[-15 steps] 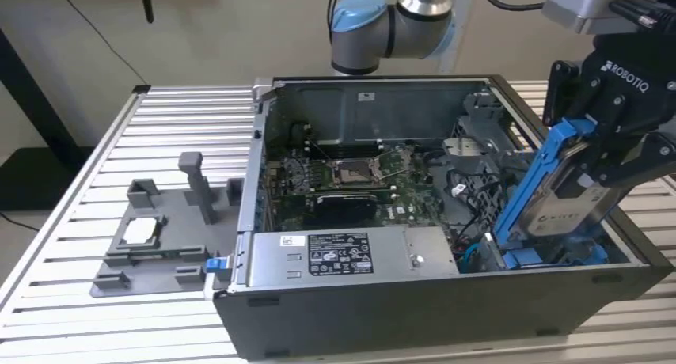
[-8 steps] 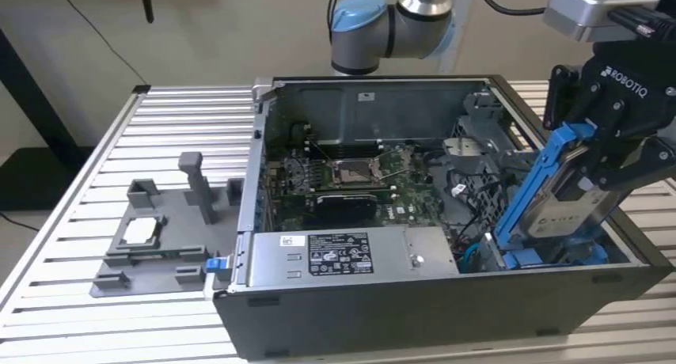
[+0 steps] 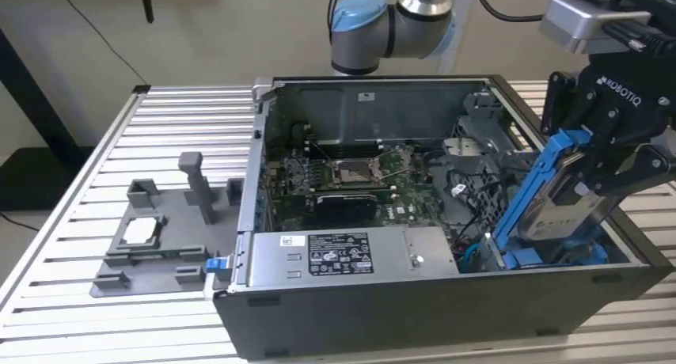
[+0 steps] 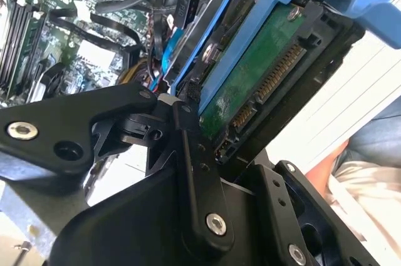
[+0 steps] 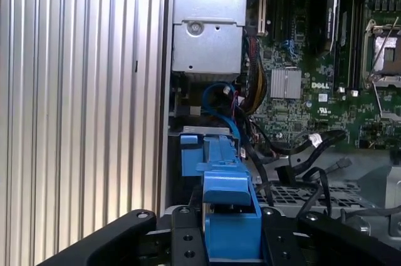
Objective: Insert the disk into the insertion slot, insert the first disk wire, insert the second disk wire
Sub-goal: 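Insert the disk into the insertion slot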
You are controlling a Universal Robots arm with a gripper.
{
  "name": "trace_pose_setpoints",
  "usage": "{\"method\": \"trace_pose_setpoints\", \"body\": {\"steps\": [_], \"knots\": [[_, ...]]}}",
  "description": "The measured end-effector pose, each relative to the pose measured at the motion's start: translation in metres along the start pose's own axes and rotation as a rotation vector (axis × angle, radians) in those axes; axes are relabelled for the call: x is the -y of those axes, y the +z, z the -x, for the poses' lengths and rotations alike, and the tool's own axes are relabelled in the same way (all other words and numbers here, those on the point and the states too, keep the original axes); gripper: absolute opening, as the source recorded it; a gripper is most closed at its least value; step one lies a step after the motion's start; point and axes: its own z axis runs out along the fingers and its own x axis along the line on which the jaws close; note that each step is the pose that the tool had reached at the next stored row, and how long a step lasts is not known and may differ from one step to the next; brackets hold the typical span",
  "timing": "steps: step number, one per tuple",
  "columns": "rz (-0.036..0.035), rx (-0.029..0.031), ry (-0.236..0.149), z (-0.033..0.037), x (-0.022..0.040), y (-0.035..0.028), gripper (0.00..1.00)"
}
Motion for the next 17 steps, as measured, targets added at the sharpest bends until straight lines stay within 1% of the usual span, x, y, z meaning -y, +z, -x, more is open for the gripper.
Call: {"method": "trace_pose_setpoints", "body": {"steps": [2,5,6,7,14,16,17], "knots": [[-0.0001,0.0029,0.000,0.0010,0.0002,0.0031,0.33],[-0.0001,0.0056,0.000,0.0022,0.0004,0.0082,0.33],[-0.0002,0.0072,0.000,0.0026,0.0006,0.0132,0.33],[-0.0002,0.0074,0.000,0.0028,0.0007,0.0164,0.33],[-0.0002,0.0071,0.000,0.0028,0.0012,0.0290,0.33],[-0.0002,0.0057,0.000,0.0029,0.0013,0.0310,0.33],[-0.0001,0.0057,0.000,0.0029,0.0013,0.0310,0.33]]}}
